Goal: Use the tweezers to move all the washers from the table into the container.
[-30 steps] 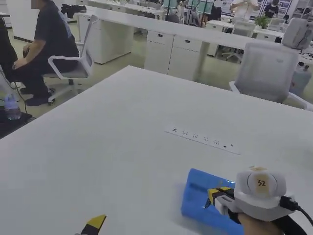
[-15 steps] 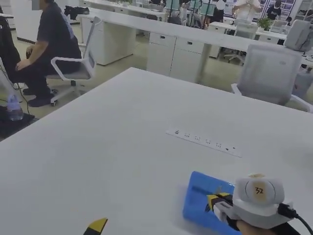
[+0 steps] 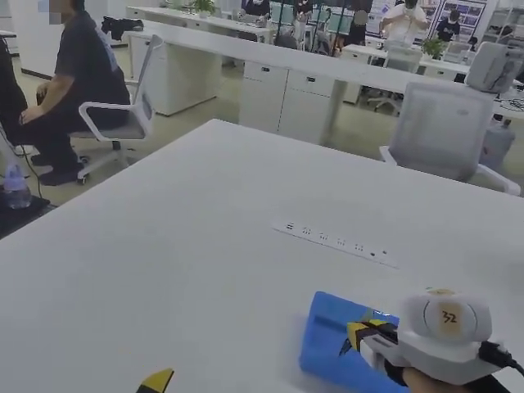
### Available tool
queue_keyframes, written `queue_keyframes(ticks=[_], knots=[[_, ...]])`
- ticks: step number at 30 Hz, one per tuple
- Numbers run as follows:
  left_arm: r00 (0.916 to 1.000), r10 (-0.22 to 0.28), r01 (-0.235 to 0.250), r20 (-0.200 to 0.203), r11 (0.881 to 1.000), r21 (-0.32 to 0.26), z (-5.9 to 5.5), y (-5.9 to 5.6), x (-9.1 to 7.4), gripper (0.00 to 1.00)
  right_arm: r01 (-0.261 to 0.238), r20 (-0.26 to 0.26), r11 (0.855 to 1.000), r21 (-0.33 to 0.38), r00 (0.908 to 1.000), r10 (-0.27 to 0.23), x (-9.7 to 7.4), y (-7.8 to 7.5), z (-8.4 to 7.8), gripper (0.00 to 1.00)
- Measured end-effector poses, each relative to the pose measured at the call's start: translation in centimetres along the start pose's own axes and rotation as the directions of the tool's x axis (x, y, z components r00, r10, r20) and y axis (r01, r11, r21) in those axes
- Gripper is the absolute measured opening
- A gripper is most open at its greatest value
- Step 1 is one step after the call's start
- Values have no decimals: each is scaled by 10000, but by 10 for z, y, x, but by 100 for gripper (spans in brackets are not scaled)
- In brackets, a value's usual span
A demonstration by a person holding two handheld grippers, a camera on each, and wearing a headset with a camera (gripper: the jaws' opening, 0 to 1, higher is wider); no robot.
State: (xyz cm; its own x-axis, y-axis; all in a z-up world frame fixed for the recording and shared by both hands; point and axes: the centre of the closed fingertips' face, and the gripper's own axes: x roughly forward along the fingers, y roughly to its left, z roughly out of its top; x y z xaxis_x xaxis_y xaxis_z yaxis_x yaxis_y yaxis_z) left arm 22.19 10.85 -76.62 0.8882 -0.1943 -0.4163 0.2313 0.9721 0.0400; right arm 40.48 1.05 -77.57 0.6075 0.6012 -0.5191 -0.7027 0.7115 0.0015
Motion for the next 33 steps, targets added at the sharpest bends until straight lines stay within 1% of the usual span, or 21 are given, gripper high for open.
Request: queue_keyframes(ticks=[6, 8, 11, 16, 17, 19, 25, 29, 33], knots=[[10000, 21, -21, 32, 10000, -11, 1, 0, -1, 87, 86, 601, 9999, 75, 9982, -90, -18, 0, 12, 2], [10000, -1, 1, 72, 10000, -22, 2, 0, -1, 87, 75, 677, 9999, 102, 9977, -82, -23, 1, 13, 2], [10000, 13, -13, 53, 10000, 3, 1, 0, -1, 87, 55, 871, 9994, 348, 9962, -85, -32, 2, 14, 2], [10000, 14, -14, 72, 10000, -14, 2, 0, -1, 87, 18, 852, 9991, 417, 9964, -53, -39, 4, 6, 2], [10000, 1, -1, 95, 10000, -6, 2, 0, -1, 87, -76, 917, 9981, 613, 9958, 20, -41, 5, 5, 2], [10000, -6, 6, 98, 10000, 0, 2, 0, -1, 87, -182, 989, 9967, 788, 9950, 103, -44, 7, 5, 2], [10000, -6, 6, 89, 10000, -9, 2, 0, -1, 87, -281, 1056, 9970, 728, 9942, 203, -52, 15, 3, 2], [10000, -27, 27, 83, 10000, -7, 3, -1, -1, 87, -288, 913, 9981, 552, 9955, 237, -55, 20, -4, 2], [10000, 4, -3, 81, 10000, -34, 3, 0, -1, 87, -322, 635, 9988, 377, 9975, 298, -55, 24, -17, 2]])
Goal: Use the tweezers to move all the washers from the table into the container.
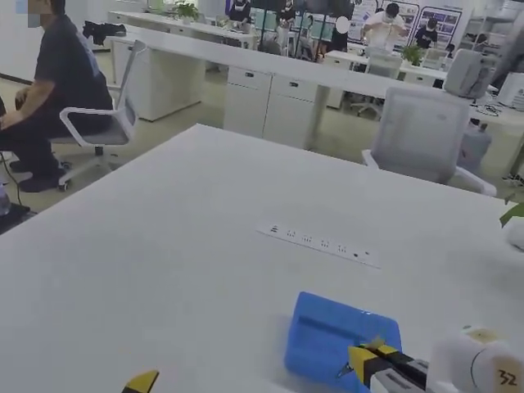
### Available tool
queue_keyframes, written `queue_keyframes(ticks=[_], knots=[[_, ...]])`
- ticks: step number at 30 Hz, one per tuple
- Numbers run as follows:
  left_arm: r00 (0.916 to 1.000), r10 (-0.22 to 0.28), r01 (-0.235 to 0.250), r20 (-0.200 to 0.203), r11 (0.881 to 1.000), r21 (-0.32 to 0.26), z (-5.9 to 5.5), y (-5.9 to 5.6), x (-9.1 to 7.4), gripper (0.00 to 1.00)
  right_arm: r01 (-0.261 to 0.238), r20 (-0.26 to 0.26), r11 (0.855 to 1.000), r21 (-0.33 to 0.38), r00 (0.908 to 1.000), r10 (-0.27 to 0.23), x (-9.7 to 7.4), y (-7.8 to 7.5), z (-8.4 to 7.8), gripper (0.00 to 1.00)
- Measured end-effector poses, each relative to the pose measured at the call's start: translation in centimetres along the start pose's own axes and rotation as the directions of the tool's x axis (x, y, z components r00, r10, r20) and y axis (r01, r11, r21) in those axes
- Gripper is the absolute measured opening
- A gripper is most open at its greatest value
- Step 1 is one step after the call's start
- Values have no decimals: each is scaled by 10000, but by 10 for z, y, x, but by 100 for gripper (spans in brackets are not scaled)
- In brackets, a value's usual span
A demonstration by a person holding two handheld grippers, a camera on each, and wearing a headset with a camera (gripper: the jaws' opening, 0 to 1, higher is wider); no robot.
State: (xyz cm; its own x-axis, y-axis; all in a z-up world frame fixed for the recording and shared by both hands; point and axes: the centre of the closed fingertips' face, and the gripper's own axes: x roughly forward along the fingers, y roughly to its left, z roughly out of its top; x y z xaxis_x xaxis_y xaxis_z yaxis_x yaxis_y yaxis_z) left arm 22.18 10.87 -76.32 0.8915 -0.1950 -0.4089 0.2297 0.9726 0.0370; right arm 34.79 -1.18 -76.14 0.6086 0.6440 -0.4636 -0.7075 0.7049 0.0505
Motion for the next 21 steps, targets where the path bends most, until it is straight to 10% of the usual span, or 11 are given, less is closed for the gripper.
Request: queue_keyframes(ticks=[21], knots=[[9999, -104, 104, 54, 9999, -54, 1, -2, 0, 88, 161, -1121, 9999, 7, 9936, -159, 12, -5, -46, 2]])
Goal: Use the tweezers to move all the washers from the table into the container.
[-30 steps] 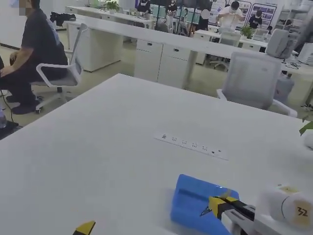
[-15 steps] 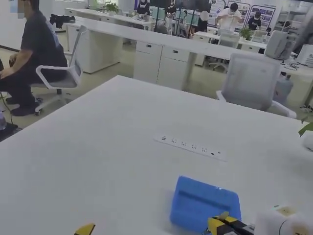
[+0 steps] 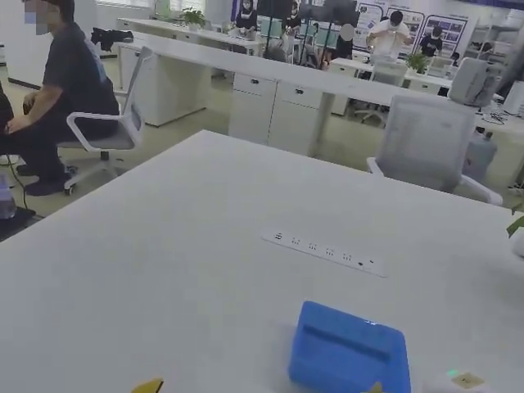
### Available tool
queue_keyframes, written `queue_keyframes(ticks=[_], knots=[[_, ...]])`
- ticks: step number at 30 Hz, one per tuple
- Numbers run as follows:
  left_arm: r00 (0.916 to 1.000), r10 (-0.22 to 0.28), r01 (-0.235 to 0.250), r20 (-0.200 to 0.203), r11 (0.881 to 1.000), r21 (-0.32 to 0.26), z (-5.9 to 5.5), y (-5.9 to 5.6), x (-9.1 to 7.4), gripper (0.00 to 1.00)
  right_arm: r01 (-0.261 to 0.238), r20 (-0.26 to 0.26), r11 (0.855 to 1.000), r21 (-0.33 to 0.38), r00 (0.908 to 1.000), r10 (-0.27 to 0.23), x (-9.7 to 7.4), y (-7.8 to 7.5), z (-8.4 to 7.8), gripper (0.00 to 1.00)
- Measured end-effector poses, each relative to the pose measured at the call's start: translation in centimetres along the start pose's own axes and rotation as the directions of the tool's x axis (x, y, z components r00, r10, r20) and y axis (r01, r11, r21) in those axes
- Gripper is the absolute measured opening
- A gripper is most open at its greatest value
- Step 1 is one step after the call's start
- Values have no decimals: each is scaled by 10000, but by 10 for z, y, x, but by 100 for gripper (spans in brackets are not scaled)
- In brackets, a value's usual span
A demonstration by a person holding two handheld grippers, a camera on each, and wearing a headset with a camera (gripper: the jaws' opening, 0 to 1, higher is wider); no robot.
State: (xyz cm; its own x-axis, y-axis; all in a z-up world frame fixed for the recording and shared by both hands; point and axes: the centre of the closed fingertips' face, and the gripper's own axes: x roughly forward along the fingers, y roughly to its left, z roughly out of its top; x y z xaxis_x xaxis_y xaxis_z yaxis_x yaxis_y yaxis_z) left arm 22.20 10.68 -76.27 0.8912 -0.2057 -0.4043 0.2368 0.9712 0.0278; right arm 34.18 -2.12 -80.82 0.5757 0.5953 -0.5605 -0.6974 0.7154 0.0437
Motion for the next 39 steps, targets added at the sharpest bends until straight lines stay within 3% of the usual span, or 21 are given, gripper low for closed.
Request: queue_keyframes(ticks=[10, 24, 39], knots=[[10000, -43, 43, -21, 10000, 4, -1, -1, 2, 89, 98, -72, 9999, 81, 9999, -98, 9, -1, 0, 2], [10000, 0, 0, -53, 10000, 51, -4, 0, 3, 88, 130, -208, 9953, -958, 9997, -150, 7, 0, -3, 2], [9999, 45, -44, -96, 10000, 75, -5, 1, 3, 88, 199, -279, 9945, -1031, 9993, -229, 6, -2, -3, 2]])
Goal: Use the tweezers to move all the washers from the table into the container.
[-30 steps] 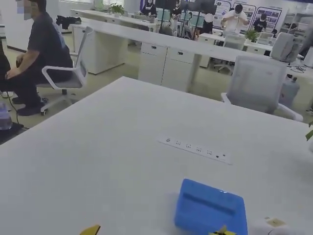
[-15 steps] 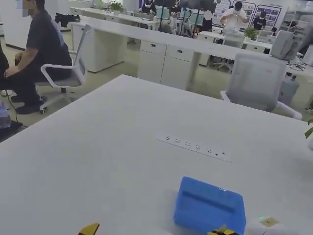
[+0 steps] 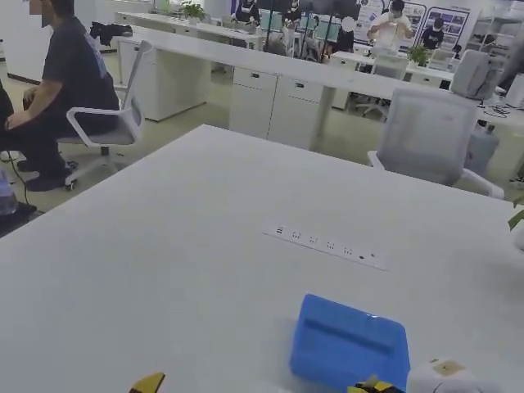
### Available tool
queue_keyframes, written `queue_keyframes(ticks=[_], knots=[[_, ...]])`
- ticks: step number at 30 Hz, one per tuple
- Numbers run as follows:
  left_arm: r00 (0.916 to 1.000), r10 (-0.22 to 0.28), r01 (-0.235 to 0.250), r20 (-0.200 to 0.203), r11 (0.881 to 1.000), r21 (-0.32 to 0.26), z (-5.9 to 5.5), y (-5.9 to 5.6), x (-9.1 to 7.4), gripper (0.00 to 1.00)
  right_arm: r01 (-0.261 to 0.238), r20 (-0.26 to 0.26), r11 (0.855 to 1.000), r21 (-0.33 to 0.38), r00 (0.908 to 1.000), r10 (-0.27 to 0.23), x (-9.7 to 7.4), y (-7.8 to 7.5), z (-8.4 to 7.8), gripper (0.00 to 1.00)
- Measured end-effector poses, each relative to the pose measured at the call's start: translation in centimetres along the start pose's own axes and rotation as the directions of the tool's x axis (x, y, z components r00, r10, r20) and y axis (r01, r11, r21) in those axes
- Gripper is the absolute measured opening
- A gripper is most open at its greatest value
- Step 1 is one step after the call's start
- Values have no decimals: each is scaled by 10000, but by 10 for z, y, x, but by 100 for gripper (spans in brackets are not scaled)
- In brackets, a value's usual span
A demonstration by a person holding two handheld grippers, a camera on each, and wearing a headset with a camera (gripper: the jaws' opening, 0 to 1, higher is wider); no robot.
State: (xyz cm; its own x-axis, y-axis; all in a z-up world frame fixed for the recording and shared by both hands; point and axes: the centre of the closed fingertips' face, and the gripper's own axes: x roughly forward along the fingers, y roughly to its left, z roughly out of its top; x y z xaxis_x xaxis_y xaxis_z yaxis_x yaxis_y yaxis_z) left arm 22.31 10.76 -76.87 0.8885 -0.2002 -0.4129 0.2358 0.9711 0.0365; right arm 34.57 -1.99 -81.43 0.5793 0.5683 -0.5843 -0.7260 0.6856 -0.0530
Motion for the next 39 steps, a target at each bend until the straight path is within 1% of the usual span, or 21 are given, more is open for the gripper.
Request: queue_keyframes(ticks=[5, 6, 7, 8, 10, 12, 15, 17, 23, 28, 33, 37, 39], knots=[[10000, -10, 10, -14, 10000, 11, 0, 0, 0, 88, 4, 4, 9999, 111, 10000, -4, 0, -1, 0, 2], [10000, -14, 14, -18, 10000, 9, 0, 0, 0, 88, -9, -68, 9999, 123, 10000, 9, 1, 0, -2, 2], [10000, -19, 19, -11, 10000, 8, 0, 0, 0, 88, 27, 46, 10000, 70, 10000, -27, 1, 0, -1, 2], [10000, -26, 26, -7, 10000, 9, 0, -1, 0, 88, 98, -1, 10000, 5, 10000, -98, 1, -1, -2, 2], [10000, -33, 33, -13, 10000, 10, 0, -1, -1, 88, 127, -7, 9999, 100, 9999, -127, 1, -3, -1, 1], [10000, -40, 40, 7, 10000, 8, 1, -1, -1, 88, 18, -1, 9993, 387, 10000, -18, 2, -3, 0, 1], [10000, -53, 53, 9, 10000, 4, 1, -1, -1, 87, -57, -84, 9992, 390, 9999, 60, 3, -3, 0, 1], [10000, -35, 35, 28, 10000, 16, 2, -1, -1, 87, -53, -178, 9996, 270, 9998, 58, 4, -4, 0, 1], [10000, -18, 18, 54, 10000, -30, 3, 0, -2, 87, -111, -282, 9988, 468, 9995, 124, 1, -4, 0, 1], [10000, -32, 32, 74, 10000, -38, 3, 0, -3, 87, -238, 128, 9969, 748, 9997, 230, -8, -2, 16, 1], [10000, -39, 39, 75, 10000, -14, 4, -1, -3, 87, -307, 636, 9968, 742, 9976, 260, -15, -5, 37, 1], [10000, -10, 10, 69, 10000, -22, 4, 0, -3, 87, -302, 894, 9976, 623, 9957, 246, -19, -7, 49, 1], [10000, 11, -11, 69, 10000, -22, 4, 0, -4, 87, -301, 960, 9978, 591, 9951, 243, -20, -8, 53, 1]])
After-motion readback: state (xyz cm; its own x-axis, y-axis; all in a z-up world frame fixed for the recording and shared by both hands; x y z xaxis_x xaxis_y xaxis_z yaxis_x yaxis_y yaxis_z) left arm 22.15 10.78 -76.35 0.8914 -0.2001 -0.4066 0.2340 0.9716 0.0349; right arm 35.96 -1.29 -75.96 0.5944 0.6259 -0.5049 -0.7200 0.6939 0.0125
